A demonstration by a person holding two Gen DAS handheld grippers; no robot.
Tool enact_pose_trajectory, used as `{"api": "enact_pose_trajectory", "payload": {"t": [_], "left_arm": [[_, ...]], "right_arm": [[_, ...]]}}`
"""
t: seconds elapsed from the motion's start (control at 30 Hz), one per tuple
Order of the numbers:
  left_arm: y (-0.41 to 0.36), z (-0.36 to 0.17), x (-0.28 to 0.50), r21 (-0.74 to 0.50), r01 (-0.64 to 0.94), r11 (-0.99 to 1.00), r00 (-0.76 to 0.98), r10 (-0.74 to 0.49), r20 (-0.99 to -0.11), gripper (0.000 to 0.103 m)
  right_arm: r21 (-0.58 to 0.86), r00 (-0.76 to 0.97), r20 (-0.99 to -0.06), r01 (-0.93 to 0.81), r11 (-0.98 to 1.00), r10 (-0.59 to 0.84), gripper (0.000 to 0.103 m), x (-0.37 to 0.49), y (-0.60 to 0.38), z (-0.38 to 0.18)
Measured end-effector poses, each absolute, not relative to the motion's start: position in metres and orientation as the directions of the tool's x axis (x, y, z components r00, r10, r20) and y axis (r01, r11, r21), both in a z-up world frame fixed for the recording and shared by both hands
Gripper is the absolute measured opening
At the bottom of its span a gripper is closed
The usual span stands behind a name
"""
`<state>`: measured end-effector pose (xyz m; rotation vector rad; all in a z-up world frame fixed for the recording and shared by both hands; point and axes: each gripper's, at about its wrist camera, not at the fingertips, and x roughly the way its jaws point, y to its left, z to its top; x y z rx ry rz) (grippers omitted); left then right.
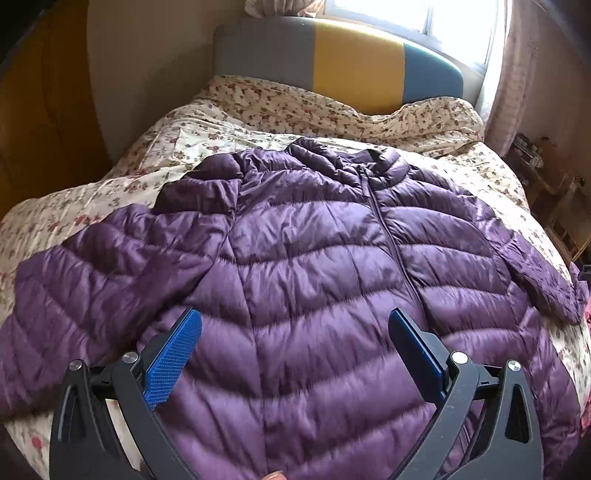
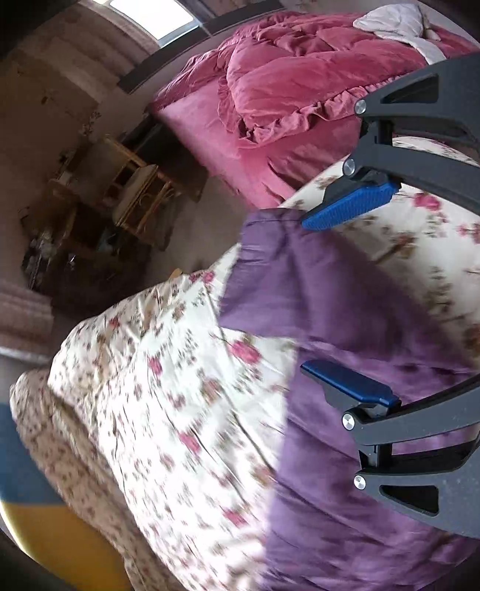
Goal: Fold large clothes
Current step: 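Reach the right tool to the jacket sleeve cuff and grasp it, then carry the sleeve with the right tool across the jacket body toward the left tool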
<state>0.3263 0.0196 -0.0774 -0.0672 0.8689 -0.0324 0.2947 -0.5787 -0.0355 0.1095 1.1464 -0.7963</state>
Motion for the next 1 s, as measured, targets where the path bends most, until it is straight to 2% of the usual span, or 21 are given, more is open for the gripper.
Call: {"api": "enact_pose_trajectory", "payload": {"t": [0.17,0.23,0.33,0.37,0.4,0.5,0.6,1.0], "left_arm": [[0.023,-0.088,0.349,-0.069,-0.012,0.998,0.631,-0.046,-0.774,0.1],[0.025,-0.093,0.354,-0.076,-0.014,0.997,0.623,-0.051,-0.781,0.1],[0.029,-0.101,0.36,-0.082,-0.02,0.996,0.608,-0.053,-0.793,0.1],[0.03,-0.103,0.362,-0.085,-0.022,0.996,0.603,-0.055,-0.796,0.1],[0.032,-0.105,0.363,-0.085,-0.024,0.996,0.6,-0.054,-0.798,0.1],[0.038,-0.11,0.366,-0.111,-0.036,0.993,0.587,-0.069,-0.807,0.1],[0.046,-0.111,0.368,-0.14,-0.053,0.989,0.582,-0.084,-0.809,0.1],[0.058,-0.109,0.364,-0.197,-0.052,0.979,0.592,-0.128,-0.796,0.1]], "right_arm": [[-0.322,0.112,-0.863,0.629,0.707,-0.493,0.072,0.316,-0.604,-0.052],[-0.325,0.084,-0.873,0.635,0.701,-0.481,0.064,0.322,-0.612,-0.062],[-0.323,0.051,-0.885,0.648,0.69,-0.463,0.045,0.322,-0.621,-0.07],[-0.319,0.052,-0.887,0.651,0.689,-0.46,0.033,0.321,-0.621,-0.072],[-0.311,0.058,-0.888,0.656,0.688,-0.457,0.026,0.318,-0.622,-0.071],[-0.282,0.088,-0.892,0.657,0.699,-0.443,0.012,0.311,-0.623,-0.065],[-0.241,0.133,-0.892,0.667,0.705,-0.431,0.008,0.306,-0.622,-0.054],[-0.122,0.319,-0.861,0.626,0.77,-0.396,0.006,0.299,-0.589,-0.001]]}}
